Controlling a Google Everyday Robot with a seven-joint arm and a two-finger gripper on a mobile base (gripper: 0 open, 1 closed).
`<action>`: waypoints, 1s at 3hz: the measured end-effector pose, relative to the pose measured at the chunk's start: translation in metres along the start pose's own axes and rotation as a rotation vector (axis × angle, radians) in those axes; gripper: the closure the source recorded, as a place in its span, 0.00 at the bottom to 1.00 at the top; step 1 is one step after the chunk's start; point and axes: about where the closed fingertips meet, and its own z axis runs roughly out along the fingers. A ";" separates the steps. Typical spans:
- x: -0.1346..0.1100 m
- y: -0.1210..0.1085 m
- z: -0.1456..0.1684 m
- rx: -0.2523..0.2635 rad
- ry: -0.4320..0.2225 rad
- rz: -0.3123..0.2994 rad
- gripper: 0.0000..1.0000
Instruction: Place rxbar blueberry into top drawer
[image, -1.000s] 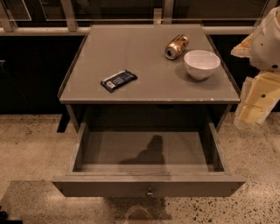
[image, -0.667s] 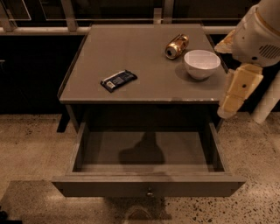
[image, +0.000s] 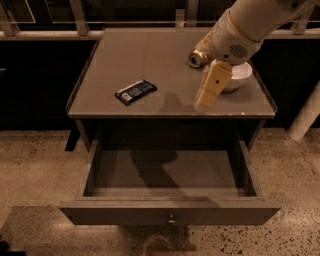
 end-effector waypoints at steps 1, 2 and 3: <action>-0.036 -0.025 0.033 0.042 -0.083 -0.022 0.00; -0.036 -0.025 0.034 0.042 -0.084 -0.022 0.00; -0.028 -0.034 0.046 0.048 -0.146 0.019 0.00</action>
Offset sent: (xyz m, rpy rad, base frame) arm 0.0258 0.0331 -0.0066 0.0539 -0.0394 0.0189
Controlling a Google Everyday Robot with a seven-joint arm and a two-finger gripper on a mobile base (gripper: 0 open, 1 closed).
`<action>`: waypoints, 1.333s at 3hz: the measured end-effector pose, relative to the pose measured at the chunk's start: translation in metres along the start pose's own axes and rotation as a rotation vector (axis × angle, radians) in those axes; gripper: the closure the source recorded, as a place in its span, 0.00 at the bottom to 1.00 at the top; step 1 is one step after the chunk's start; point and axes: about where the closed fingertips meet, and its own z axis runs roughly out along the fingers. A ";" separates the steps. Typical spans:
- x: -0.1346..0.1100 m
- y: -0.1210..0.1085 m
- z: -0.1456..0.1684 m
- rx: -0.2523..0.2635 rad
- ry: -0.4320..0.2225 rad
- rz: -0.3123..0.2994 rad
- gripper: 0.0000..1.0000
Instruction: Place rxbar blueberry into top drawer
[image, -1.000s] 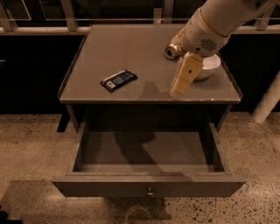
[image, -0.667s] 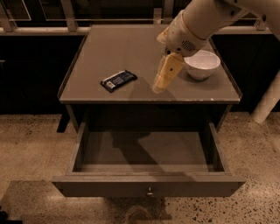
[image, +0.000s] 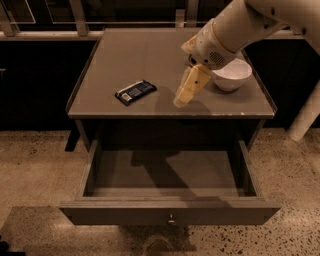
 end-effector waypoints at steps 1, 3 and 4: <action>0.002 -0.017 0.031 -0.051 -0.079 0.036 0.00; -0.010 -0.043 0.099 -0.175 -0.157 0.070 0.00; -0.010 -0.044 0.102 -0.177 -0.160 0.070 0.00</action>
Offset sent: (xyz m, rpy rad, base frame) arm 0.0896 0.0494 -0.0513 0.2267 0.1340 0.0887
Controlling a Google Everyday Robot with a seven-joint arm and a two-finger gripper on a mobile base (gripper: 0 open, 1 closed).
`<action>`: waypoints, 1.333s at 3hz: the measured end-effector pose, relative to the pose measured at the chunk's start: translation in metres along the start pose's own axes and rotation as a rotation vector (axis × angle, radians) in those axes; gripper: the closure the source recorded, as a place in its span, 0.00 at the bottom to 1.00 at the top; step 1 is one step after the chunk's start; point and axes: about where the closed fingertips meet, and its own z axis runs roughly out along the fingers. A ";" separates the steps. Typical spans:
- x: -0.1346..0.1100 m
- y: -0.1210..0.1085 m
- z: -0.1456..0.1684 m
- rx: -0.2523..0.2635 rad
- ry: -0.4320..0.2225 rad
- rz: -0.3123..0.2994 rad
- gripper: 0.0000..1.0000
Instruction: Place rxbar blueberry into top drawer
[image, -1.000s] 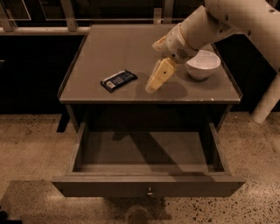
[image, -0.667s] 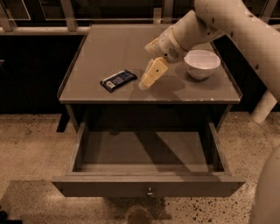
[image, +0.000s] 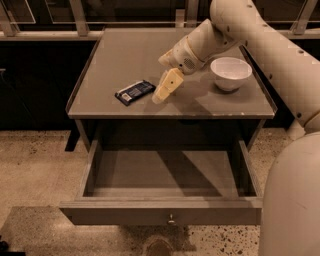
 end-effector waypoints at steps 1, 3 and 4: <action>0.002 0.000 -0.003 0.028 -0.008 0.000 0.00; 0.008 -0.014 0.032 -0.032 -0.087 0.046 0.00; 0.007 -0.021 0.052 -0.079 -0.115 0.062 0.00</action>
Offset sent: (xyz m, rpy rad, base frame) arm 0.0200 0.0038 -0.0239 0.1197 0.0150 -0.0206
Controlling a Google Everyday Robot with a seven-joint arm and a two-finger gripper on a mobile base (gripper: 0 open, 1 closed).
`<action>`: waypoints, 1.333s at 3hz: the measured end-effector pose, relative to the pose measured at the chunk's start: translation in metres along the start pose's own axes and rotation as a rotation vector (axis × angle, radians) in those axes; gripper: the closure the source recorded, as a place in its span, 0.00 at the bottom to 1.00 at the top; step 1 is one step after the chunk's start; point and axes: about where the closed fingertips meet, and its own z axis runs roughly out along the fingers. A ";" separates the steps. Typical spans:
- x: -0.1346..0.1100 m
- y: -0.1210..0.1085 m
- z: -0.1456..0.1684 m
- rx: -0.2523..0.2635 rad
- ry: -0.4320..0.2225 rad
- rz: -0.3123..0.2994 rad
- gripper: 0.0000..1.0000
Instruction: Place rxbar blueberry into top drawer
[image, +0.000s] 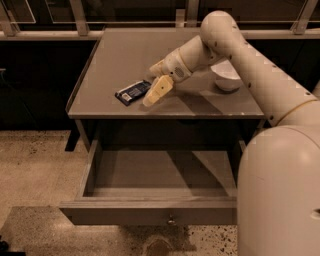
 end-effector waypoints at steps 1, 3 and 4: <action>-0.001 -0.005 0.016 -0.044 -0.016 0.016 0.00; -0.003 -0.007 0.023 -0.030 -0.023 -0.018 0.42; -0.003 -0.007 0.023 -0.030 -0.023 -0.018 0.65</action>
Offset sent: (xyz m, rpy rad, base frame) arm 0.0123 0.0207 -0.0134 0.0246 -0.0620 0.0323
